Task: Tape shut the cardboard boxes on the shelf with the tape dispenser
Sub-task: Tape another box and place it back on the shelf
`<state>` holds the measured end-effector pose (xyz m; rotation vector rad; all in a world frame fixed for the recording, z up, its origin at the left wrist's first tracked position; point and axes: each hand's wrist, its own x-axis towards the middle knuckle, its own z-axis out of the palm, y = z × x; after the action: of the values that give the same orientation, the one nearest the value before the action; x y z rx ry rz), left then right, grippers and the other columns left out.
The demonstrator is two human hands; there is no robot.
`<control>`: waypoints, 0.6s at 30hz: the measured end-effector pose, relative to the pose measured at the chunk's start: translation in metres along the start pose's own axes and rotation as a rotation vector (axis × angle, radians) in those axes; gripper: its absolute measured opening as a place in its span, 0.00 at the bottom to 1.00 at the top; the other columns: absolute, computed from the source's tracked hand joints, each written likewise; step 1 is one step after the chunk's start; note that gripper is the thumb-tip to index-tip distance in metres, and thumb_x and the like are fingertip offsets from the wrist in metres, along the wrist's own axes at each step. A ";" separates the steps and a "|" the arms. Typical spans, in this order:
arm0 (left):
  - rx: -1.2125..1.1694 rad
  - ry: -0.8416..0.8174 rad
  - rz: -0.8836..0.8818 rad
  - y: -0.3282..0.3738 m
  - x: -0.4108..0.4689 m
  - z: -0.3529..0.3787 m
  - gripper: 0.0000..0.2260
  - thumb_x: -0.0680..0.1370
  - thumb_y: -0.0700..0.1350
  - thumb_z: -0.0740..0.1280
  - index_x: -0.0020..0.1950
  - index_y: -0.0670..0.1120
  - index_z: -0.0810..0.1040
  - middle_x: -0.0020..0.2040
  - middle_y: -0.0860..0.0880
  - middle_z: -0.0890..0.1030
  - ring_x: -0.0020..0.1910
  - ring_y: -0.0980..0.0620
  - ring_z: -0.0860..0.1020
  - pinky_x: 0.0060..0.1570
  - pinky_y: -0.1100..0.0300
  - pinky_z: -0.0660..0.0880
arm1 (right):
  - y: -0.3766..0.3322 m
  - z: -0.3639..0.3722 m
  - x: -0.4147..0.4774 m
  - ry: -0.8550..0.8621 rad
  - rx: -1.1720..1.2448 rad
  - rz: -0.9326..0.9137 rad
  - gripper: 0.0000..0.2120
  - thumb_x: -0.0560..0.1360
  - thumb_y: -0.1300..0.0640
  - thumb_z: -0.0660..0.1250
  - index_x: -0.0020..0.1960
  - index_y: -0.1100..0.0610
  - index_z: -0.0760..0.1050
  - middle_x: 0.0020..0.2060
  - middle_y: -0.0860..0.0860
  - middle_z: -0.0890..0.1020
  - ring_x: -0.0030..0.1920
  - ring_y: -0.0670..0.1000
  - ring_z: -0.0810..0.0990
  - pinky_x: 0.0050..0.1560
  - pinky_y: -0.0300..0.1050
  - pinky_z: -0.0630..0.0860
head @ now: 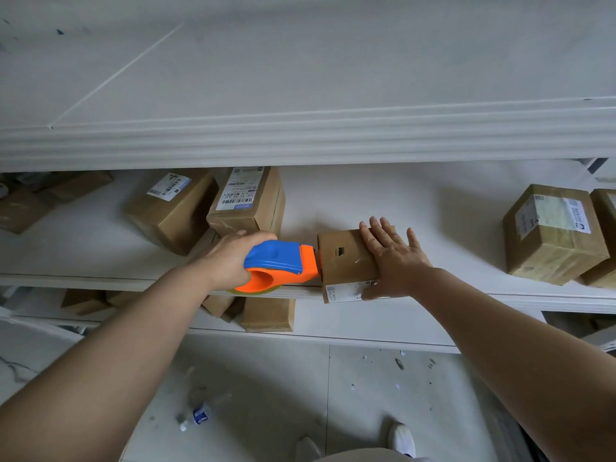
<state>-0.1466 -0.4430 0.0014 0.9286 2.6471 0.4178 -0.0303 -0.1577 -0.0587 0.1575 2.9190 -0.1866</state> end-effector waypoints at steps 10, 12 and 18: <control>-0.119 0.087 0.042 -0.007 -0.013 -0.047 0.36 0.65 0.29 0.65 0.62 0.66 0.70 0.58 0.57 0.77 0.55 0.55 0.76 0.51 0.62 0.74 | 0.001 0.002 -0.001 0.012 0.037 0.043 0.62 0.61 0.37 0.75 0.78 0.49 0.36 0.78 0.45 0.42 0.77 0.48 0.38 0.75 0.61 0.41; -0.133 0.110 0.049 0.000 -0.013 -0.060 0.37 0.65 0.28 0.65 0.61 0.66 0.69 0.58 0.57 0.77 0.53 0.57 0.76 0.46 0.70 0.70 | -0.001 0.001 -0.002 0.021 0.038 0.046 0.61 0.61 0.38 0.75 0.78 0.49 0.38 0.78 0.45 0.44 0.77 0.48 0.39 0.75 0.62 0.41; -0.042 0.097 0.114 0.012 -0.012 -0.072 0.37 0.65 0.29 0.65 0.52 0.74 0.68 0.55 0.59 0.76 0.52 0.58 0.74 0.51 0.65 0.71 | 0.001 0.001 -0.006 0.032 0.089 0.054 0.62 0.59 0.40 0.77 0.78 0.49 0.38 0.78 0.45 0.46 0.77 0.48 0.39 0.75 0.63 0.42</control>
<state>-0.1580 -0.4542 0.0739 1.0754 2.6688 0.5566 -0.0242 -0.1572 -0.0585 0.2548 2.9357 -0.3084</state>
